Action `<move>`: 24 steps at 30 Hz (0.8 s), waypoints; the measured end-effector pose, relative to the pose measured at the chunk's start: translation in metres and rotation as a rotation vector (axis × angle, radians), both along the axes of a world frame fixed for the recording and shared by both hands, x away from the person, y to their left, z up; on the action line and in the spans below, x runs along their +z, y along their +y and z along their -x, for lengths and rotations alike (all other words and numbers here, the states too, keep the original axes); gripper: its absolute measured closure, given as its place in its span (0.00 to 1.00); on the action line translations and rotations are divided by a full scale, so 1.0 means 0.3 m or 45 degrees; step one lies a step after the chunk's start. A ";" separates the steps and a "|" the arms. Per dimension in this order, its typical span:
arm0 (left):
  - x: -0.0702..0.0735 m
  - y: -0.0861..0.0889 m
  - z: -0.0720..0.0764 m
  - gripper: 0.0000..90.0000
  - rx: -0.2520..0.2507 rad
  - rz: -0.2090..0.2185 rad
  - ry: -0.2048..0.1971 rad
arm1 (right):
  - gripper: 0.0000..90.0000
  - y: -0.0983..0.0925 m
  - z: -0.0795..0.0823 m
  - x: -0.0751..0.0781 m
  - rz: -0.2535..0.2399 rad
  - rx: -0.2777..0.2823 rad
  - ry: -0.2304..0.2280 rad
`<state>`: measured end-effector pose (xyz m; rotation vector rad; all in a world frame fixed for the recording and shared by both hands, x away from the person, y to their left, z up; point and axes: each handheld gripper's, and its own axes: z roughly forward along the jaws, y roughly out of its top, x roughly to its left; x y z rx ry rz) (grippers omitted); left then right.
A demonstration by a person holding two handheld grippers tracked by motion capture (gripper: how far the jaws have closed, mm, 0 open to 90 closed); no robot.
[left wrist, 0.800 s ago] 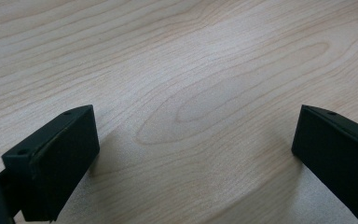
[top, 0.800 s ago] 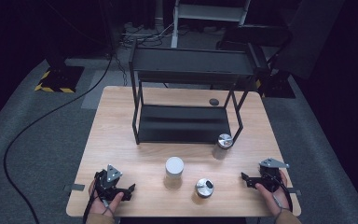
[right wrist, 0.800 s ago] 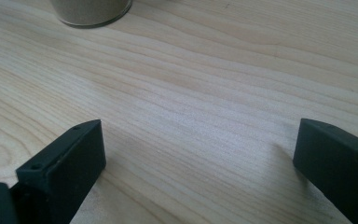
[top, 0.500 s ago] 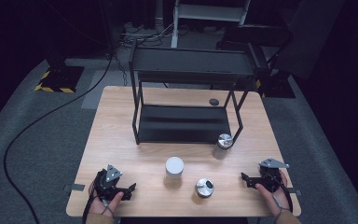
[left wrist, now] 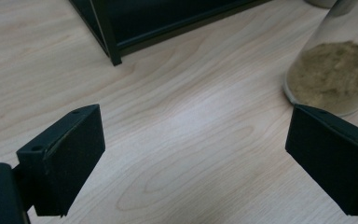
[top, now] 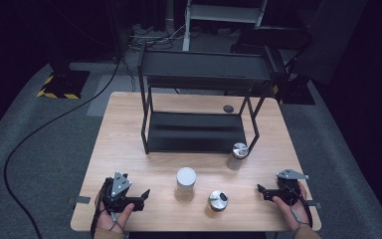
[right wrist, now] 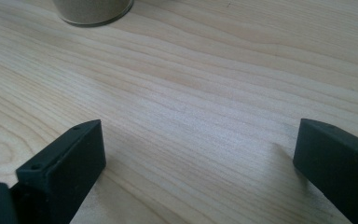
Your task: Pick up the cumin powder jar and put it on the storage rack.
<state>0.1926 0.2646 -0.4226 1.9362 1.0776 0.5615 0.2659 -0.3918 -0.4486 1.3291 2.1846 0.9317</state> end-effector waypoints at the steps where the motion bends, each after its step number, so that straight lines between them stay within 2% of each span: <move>1: 0.003 0.000 0.004 0.05 -0.001 0.005 -0.010 | 0.03 0.000 0.000 0.000 0.000 0.000 0.000; 12: 0.040 -0.006 0.039 0.05 -0.015 0.070 -0.100 | 0.03 0.000 0.000 0.000 0.000 -0.001 0.001; 24: 0.060 -0.027 0.061 0.05 -0.051 0.134 -0.174 | 0.03 0.000 0.000 0.000 0.000 -0.001 0.001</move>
